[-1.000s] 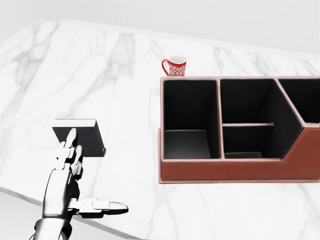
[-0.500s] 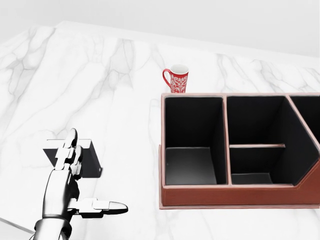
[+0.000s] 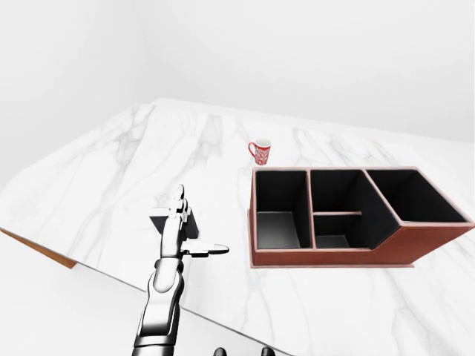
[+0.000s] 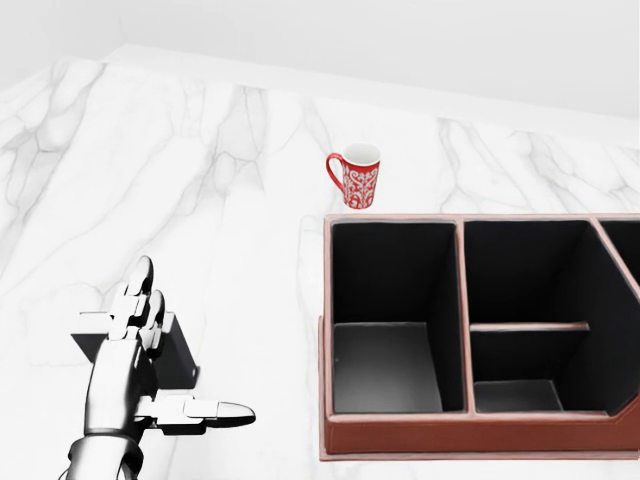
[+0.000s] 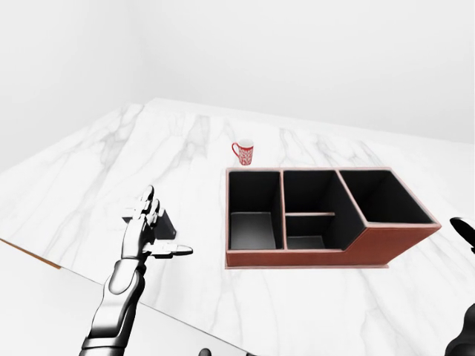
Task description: Pick up the book and place it in the left compartment of the caddy.
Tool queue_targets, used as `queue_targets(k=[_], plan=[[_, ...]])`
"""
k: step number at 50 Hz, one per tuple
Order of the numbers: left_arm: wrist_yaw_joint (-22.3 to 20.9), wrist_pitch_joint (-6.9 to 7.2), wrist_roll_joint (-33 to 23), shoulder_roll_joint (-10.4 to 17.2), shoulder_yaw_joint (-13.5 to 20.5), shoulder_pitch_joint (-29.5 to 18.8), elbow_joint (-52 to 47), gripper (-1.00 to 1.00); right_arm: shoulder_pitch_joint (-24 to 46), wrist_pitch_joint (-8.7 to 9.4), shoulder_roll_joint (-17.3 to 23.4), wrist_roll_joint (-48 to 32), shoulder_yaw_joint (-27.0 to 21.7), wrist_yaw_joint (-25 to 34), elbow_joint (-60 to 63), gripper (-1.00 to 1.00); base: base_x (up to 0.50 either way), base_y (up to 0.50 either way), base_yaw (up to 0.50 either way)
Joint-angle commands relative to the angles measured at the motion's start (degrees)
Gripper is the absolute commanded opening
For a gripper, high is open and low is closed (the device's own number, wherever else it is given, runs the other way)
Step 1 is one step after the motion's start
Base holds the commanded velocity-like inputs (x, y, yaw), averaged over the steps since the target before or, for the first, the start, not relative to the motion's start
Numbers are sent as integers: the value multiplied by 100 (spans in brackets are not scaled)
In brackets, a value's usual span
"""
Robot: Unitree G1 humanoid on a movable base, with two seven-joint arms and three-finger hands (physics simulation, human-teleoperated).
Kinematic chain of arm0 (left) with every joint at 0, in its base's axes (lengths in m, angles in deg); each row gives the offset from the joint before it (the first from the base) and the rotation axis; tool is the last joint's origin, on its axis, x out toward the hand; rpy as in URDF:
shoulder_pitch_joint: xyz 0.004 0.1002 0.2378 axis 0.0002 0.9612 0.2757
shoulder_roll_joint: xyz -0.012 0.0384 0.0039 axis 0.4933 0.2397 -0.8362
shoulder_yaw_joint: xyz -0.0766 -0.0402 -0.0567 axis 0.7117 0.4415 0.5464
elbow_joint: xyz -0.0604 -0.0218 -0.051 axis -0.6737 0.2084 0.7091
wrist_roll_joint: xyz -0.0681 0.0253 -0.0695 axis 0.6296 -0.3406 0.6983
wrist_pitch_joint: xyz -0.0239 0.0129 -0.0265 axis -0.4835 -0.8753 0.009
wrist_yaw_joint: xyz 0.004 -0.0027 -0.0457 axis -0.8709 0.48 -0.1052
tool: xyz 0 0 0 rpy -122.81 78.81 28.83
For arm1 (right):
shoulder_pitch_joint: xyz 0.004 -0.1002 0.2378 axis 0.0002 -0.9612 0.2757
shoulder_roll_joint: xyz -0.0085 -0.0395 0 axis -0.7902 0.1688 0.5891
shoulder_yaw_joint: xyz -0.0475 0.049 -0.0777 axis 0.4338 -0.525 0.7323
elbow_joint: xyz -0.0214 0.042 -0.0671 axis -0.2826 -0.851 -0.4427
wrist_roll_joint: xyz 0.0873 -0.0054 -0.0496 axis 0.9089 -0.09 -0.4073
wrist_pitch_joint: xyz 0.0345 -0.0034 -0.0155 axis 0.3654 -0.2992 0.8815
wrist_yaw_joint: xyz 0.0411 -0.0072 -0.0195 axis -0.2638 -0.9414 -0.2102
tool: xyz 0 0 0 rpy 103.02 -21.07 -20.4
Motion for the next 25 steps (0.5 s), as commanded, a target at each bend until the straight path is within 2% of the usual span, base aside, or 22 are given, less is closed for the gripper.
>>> queue_targets(k=[1, 3, 11, 15, 16, 20, 25], plan=[[-4, 8, 28, 0, 9, 12, -47, 100, -12, 0, 9, 91, -42, -32, 101, 100, 10, 4, 0], [5, 59, 20, -3, 2, 29, -105, 100, 0, 0, -3, 57, -22, -9, 61, 100, 6, 2, 0], [6, -22, 13, 5, 13, -2, 2, 100, -3, 0, -6, 84, -14, 8, 64, 100, 2, 1, 0], [2, -21, 13, 5, 9, 0, -2, 100, -8, 0, -1, 90, -21, -5, 83, 100, 0, 0, 0], [4, 35, 5, -3, -7, 28, -80, 100, -18, 0, -1, 99, -27, 1, 92, 100, 0, 0, 0], [-1, -16, 0, 2, -5, 5, -6, 100, -22, 0, -2, 90, -41, 4, 116, 100, 0, 0, 0], [-4, -1, -6, -1, -11, 23, -42, 100, -24, 0, -13, 78, -34, 51, 89, 100, 0, 0, 0]])
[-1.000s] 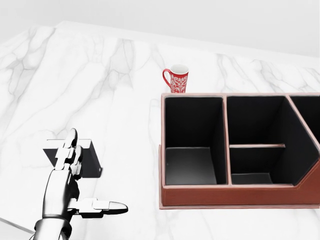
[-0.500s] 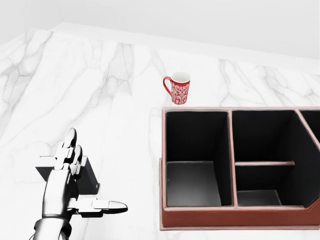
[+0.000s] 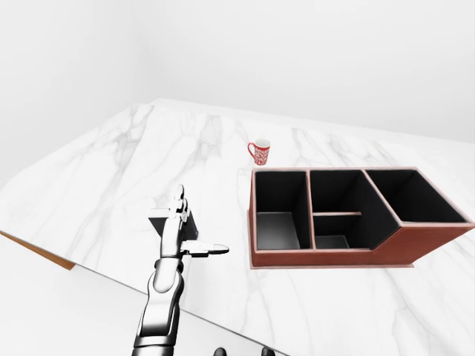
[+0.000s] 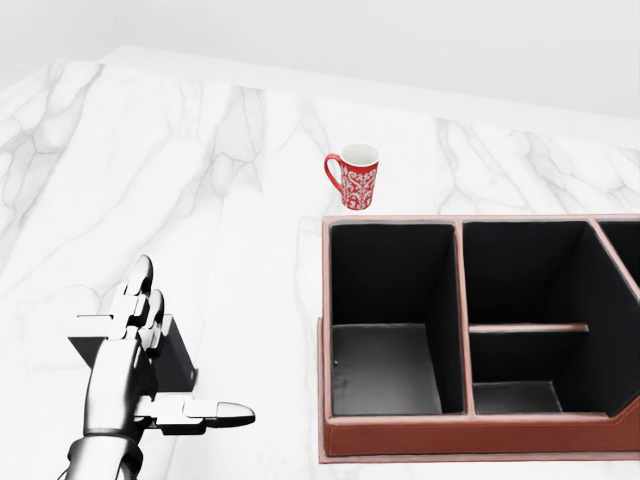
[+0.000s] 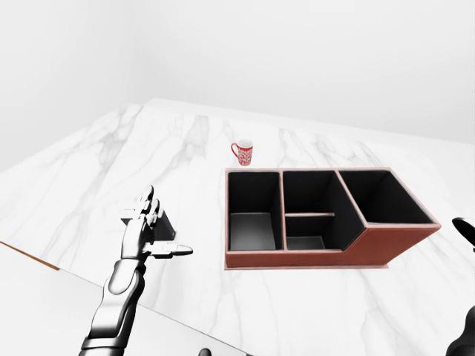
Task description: Pick up the book and place it in the left compartment of the caddy.
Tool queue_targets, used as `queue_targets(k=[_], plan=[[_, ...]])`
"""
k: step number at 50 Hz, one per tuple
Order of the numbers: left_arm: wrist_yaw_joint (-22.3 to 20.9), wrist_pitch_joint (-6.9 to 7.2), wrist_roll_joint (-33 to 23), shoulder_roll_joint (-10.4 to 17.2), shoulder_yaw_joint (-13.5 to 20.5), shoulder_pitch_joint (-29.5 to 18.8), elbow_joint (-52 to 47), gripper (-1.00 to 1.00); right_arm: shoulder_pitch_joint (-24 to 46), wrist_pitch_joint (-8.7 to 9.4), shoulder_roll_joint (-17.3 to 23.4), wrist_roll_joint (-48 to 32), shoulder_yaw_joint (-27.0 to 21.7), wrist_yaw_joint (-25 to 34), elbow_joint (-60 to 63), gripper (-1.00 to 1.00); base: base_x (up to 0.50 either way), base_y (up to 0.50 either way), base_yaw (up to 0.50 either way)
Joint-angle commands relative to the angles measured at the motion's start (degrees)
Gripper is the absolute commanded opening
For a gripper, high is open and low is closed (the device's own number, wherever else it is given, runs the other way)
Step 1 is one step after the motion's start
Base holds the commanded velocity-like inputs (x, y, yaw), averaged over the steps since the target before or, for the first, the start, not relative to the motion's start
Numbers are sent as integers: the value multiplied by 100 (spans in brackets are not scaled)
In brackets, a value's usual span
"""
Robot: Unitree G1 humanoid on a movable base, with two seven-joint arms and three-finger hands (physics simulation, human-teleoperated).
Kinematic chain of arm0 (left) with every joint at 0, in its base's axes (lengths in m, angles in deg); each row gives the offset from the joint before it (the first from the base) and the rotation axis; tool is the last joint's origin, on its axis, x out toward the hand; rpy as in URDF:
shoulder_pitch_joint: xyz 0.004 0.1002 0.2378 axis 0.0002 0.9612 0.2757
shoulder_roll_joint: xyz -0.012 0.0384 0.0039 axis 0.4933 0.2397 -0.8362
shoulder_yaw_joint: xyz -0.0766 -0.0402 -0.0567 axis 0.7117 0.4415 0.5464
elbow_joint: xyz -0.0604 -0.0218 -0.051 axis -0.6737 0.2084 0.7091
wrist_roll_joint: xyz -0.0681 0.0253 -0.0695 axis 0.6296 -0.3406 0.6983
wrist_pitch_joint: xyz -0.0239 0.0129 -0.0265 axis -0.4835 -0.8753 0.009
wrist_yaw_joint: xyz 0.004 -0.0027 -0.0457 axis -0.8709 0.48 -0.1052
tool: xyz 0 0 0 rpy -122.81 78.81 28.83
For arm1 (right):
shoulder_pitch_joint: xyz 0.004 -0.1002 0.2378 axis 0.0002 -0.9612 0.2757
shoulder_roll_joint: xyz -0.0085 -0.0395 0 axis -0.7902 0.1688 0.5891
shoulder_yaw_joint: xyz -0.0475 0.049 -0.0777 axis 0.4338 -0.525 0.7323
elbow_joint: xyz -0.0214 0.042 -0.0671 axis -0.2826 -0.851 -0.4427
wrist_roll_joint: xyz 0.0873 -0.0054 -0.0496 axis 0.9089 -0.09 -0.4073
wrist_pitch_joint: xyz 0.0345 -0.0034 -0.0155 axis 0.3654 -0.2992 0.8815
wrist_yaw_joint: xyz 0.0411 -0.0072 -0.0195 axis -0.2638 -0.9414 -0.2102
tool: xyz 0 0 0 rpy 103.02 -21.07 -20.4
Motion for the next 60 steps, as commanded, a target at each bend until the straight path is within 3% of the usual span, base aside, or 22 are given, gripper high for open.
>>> queue_targets(k=[1, 19, 34, 41, 48, 53, 54, 55, 56, 57, 58, 60], plan=[[-4, -4, -11, -1, -9, 9, -8, 100, -10, 0, -8, -4, -6, 39, 6, 100, 0, 0, 0], [-21, -60, -11, 4, 3, -18, 83, 100, -4, 0, -29, -80, 13, 61, -17, 100, 0, 0, 0], [-10, 40, -19, -8, -20, 8, -36, 100, -10, 0, -46, -105, 51, 124, -62, 100, 4, 1, 0], [-20, -41, -2, 6, 7, -41, 96, 100, 10, 0, -30, -170, 70, 43, -52, 100, 27, 9, 0], [-14, -31, -10, 5, 3, -5, 34, 100, 36, 0, -17, -212, 82, -6, -95, 100, 15, 4, 0], [277, -177, -128, 31, 132, -27, -68, 100, 23, 0, -35, -217, 92, -31, -50, 100, 0, 0, 0], [381, -143, -196, 35, 158, -17, -125, 100, 16, 0, -28, -138, 66, -30, -7, 100, 0, 0, 0], [487, -247, -294, 42, 167, -4, -201, 100, 7, 0, -33, -164, 64, -28, 12, 100, 0, 0, 0], [541, -255, -314, 35, 180, 2, -230, 100, 8, 0, -38, -182, 65, -23, 11, 100, 0, 0, 0], [545, -255, -315, 36, 180, 3, -232, 100, 9, 0, -39, -184, 64, -22, 12, 100, 0, 0, 0], [829, -64, -505, 29, 250, -23, -334, 100, 21, 0, -41, -164, 64, -16, -10, 100, 0, 0, 0], [1003, -67, -516, 32, 321, -43, -391, 100, 20, 0, -43, -201, 78, -7, -24, 100, 0, 0, 0]])
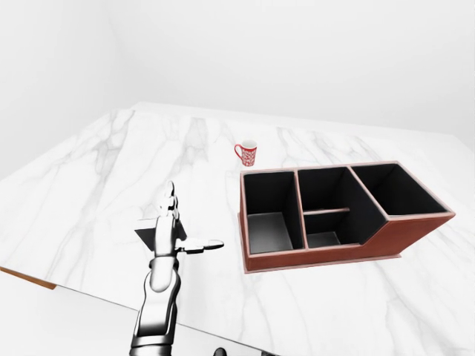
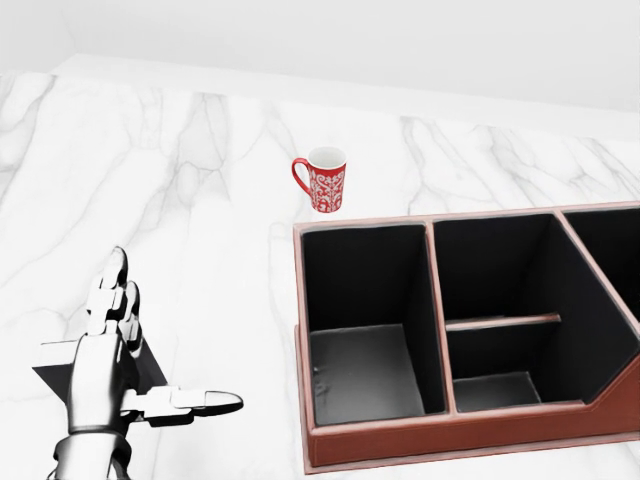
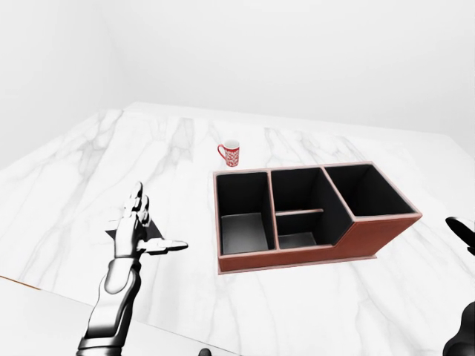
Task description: Pick up the book and place it in the left compartment of the caddy.
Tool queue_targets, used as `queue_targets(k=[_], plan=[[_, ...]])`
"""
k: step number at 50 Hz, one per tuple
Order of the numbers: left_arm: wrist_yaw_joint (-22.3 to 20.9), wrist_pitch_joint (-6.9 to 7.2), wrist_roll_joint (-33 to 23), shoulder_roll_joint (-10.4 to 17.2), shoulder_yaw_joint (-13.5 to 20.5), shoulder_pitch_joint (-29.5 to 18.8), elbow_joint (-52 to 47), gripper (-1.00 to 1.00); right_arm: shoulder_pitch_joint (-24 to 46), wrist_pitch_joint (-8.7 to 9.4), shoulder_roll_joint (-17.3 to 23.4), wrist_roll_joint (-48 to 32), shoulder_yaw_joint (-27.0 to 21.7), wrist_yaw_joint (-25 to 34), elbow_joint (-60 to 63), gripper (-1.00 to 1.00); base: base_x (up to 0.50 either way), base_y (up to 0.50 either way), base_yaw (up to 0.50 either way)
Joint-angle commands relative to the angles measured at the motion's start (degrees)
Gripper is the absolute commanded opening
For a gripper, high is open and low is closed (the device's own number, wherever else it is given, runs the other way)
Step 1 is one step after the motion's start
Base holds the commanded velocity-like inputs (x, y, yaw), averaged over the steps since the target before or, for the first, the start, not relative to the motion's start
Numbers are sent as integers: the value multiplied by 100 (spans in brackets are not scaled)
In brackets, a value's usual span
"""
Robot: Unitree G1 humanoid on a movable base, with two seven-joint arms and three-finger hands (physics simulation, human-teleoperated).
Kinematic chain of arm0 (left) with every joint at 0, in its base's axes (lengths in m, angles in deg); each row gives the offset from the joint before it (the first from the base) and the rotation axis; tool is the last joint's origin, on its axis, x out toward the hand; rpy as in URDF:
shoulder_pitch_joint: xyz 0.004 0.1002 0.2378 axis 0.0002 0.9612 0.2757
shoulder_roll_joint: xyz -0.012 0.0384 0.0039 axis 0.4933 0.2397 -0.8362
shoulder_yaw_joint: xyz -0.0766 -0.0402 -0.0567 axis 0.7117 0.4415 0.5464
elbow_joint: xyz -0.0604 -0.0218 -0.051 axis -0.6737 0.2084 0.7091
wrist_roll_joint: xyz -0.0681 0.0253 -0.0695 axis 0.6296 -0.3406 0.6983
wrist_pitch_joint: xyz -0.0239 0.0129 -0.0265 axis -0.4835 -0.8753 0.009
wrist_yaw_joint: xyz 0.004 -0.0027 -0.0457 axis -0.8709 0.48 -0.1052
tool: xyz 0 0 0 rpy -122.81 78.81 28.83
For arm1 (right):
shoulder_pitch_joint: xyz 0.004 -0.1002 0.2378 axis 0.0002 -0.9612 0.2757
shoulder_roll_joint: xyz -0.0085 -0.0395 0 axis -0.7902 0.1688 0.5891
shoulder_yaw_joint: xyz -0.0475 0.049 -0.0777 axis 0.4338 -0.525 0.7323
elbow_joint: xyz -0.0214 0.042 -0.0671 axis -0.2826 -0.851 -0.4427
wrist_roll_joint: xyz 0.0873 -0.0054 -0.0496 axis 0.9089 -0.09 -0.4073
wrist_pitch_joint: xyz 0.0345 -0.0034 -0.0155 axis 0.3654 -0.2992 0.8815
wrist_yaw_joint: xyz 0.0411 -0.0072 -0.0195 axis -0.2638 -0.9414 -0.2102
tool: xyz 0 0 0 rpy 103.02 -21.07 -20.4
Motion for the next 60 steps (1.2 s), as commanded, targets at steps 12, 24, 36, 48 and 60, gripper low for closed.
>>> queue_targets(k=[12, 24, 36, 48, 60], plan=[[1440, 808, -2003, 74, 183, 48, -2251, 100, 4, 0, -22, -68, 31, -8, -11, 100, 0, 0, 0], [1508, 808, -5296, 166, -89, -33, -2945, 100, 11, 0, -17, -69, 40, 6, -60, 100, 0, 0, 0], [2170, 808, -6808, 267, 203, -10, -2716, 100, 3, 0, -31, -91, 57, 16, -78, 100, 0, 0, 0], [2415, 808, -8068, 473, 299, -41, -2259, 100, 5, 0, -23, -116, 61, 13, -92, 100, 0, 0, 0], [2509, 808, -9093, 529, 170, -25, -2044, 100, -2, 0, -48, -122, 39, 46, -38, 100, 0, 0, 0]])
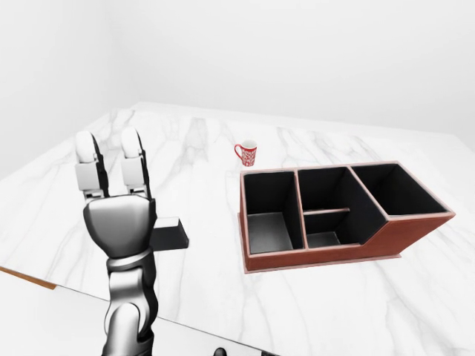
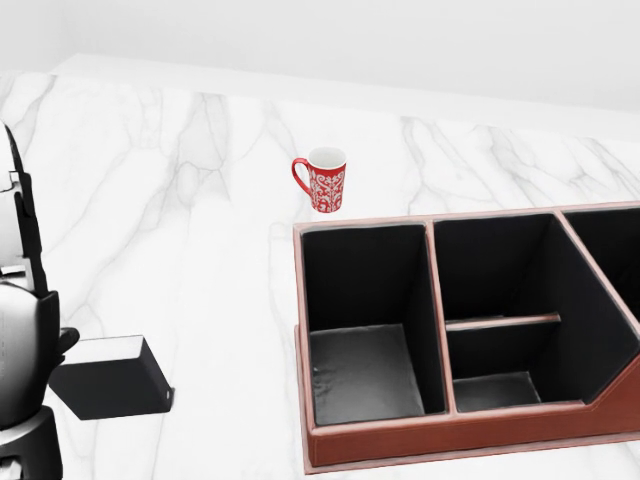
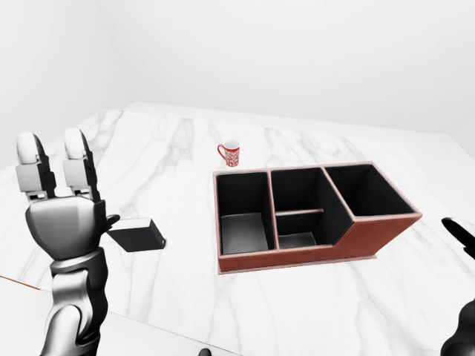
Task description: Pick up the book and place it in the left compartment of the caddy.
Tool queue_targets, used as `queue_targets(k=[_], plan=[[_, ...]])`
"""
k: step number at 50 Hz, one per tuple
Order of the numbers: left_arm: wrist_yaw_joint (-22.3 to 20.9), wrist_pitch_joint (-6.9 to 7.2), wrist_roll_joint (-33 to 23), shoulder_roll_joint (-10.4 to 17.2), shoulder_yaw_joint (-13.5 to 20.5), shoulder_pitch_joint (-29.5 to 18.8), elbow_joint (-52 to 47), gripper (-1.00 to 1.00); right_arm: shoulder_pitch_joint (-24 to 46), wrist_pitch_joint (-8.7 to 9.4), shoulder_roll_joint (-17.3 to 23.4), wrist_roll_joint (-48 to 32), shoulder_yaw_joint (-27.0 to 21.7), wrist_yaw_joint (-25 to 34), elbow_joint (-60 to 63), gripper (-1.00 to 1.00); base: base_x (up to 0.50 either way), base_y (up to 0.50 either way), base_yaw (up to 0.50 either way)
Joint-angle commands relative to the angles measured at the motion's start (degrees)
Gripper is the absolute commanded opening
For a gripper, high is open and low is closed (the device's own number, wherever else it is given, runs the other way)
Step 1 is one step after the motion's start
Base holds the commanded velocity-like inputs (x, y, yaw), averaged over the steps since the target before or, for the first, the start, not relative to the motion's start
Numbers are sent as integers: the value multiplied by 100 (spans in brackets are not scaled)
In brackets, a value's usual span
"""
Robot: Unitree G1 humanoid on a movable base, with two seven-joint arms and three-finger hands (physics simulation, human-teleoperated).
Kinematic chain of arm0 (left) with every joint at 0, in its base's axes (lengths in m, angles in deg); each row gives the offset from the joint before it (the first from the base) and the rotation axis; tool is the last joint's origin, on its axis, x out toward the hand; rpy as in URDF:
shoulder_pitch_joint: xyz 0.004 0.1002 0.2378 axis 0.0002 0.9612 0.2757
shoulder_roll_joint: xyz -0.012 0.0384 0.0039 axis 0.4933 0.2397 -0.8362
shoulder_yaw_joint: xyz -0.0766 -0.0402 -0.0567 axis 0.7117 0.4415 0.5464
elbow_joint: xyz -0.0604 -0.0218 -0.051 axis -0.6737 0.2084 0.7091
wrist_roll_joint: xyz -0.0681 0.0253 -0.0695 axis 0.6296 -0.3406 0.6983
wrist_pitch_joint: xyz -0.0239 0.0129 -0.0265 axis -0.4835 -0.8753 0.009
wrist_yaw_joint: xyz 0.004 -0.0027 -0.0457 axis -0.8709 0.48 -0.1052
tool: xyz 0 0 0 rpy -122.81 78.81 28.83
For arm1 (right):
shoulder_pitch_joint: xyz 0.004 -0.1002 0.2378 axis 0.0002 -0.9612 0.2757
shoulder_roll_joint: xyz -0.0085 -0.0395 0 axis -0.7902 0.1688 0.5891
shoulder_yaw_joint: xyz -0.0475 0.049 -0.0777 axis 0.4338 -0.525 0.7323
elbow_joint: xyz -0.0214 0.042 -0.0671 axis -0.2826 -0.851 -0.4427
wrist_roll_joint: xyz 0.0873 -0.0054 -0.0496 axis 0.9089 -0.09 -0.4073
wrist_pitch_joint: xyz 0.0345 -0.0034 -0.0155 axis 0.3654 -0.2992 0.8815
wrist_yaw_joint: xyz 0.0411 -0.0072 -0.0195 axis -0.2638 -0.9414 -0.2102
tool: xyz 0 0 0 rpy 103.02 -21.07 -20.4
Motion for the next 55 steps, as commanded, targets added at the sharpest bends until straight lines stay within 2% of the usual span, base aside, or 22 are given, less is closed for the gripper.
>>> queue_targets(k=[1, 10, 17, 18, 19, 43, 45, 50, 55], plan=[[124, 0, -1015, 36, -91, 8, 228, 100, 4, 0, -13, -16, 4, 26, -3, 100, 0, 0, 0], [91, 0, -1292, 29, -160, 40, 149, 100, -7, 0, -27, -51, 11, 49, 43, 100, 0, 0, 0], [112, 0, -1116, 7, -113, 14, 223, 100, 19, 0, -34, -355, 92, 43, -25, 100, 0, 0, 0], [126, 0, -857, -35, -86, 1, 187, 100, 13, 0, -38, -339, 86, 43, -21, 100, 0, 0, 0], [127, 0, -838, -31, -90, 1, 186, 100, 15, 0, -40, -341, 83, 46, -20, 100, 0, 0, 0], [127, 0, -824, -10, -111, 3, 187, 100, 23, 0, -47, -350, 75, 54, -17, 100, 0, 0, 0], [-15, 0, -828, -20, -123, -47, 325, 100, 23, 0, -57, -411, 113, 86, -40, 100, 0, 0, 0], [13, 0, -995, 0, -207, -180, 621, 100, -27, 0, -66, -254, 20, 206, 107, 100, 0, 0, 0], [-358, 0, -1062, 100, -218, -243, 513, 100, -35, 0, -90, -238, 46, 329, 71, 100, 0, 0, 0]])
